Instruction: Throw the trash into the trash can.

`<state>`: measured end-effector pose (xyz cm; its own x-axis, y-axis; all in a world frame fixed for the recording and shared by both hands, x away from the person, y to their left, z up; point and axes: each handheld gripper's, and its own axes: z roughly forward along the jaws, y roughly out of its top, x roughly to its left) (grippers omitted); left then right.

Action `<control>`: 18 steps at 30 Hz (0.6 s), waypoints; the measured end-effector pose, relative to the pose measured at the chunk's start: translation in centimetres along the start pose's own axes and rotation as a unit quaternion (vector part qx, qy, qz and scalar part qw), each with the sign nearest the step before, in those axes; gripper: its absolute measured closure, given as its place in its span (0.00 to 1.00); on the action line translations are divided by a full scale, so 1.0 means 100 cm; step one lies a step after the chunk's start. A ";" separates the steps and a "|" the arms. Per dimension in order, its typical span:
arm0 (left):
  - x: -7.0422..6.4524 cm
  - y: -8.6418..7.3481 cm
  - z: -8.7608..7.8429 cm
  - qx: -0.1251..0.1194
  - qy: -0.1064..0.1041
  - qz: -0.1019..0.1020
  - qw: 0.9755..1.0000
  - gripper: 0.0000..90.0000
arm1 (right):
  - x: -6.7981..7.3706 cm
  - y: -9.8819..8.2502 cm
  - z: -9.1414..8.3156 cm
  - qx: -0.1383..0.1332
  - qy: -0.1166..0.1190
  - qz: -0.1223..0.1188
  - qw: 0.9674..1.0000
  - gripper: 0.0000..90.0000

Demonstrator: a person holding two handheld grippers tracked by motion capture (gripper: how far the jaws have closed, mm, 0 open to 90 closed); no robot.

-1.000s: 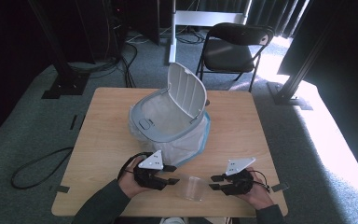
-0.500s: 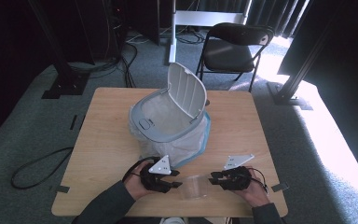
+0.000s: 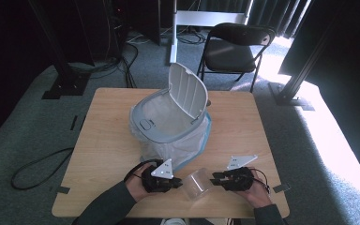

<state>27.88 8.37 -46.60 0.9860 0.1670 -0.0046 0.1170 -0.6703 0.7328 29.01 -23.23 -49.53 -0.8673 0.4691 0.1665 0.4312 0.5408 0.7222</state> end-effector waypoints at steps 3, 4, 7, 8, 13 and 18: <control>0.000 0.003 -0.007 -0.011 -0.001 0.001 1.000 0.93 | -0.003 -0.001 -0.003 -0.005 -0.005 0.005 1.000 0.76; 0.000 0.004 -0.010 -0.015 -0.001 0.002 1.000 0.93 | -0.004 -0.002 -0.004 -0.008 -0.009 0.008 1.000 0.75; 0.001 0.007 -0.020 -0.029 0.002 0.000 1.000 0.93 | -0.007 -0.004 -0.008 -0.015 -0.017 0.017 1.000 0.74; 0.002 0.009 -0.024 -0.035 0.001 -0.002 0.999 0.93 | -0.008 -0.004 -0.009 -0.017 -0.020 0.021 0.999 0.73; 0.004 0.017 -0.040 -0.062 0.002 -0.004 0.998 0.93 | -0.015 -0.008 -0.009 -0.025 -0.034 0.036 0.998 0.70; 0.006 0.026 -0.054 -0.084 -0.001 -0.004 0.996 0.93 | -0.020 -0.012 -0.007 -0.025 -0.045 0.050 0.997 0.66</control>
<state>28.09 10.61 -41.00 0.9852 0.1707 -0.0124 0.1038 -0.5385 0.8362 30.06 -25.27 -50.24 -0.7941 0.5806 0.1797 0.4989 0.4538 0.7384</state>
